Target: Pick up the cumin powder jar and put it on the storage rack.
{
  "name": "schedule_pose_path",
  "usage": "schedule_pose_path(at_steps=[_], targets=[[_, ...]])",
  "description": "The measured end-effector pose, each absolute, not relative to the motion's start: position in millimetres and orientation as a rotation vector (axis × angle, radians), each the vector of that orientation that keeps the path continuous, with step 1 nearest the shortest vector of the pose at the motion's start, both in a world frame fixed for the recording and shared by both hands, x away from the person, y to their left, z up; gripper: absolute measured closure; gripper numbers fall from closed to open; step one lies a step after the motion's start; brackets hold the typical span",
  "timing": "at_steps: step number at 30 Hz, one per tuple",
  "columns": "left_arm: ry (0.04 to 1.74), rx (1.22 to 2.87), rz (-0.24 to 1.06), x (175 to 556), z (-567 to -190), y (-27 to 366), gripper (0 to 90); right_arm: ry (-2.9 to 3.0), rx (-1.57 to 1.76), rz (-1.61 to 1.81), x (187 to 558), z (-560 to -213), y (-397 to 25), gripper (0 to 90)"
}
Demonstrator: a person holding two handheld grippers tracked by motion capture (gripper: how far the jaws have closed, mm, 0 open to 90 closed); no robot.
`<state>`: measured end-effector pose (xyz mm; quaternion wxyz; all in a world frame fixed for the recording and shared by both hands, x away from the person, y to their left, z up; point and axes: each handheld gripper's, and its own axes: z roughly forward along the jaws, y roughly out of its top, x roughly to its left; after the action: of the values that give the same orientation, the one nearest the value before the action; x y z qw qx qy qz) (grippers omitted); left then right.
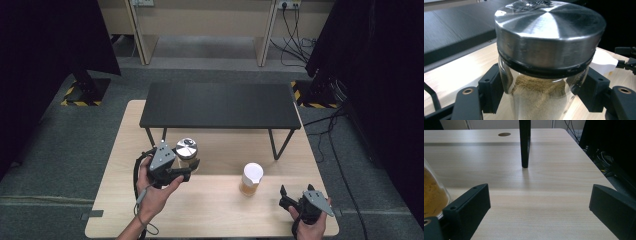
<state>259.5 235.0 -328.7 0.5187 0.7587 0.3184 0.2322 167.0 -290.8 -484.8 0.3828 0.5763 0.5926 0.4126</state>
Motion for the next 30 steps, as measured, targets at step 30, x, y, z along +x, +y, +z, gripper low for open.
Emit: schedule_pose_path(at_steps=[30], targets=[[0.798,1.815,0.643,305.6,-262.4,236.9,29.9,1.514,1.464,1.053,166.9,-485.0,-290.8,3.4]])
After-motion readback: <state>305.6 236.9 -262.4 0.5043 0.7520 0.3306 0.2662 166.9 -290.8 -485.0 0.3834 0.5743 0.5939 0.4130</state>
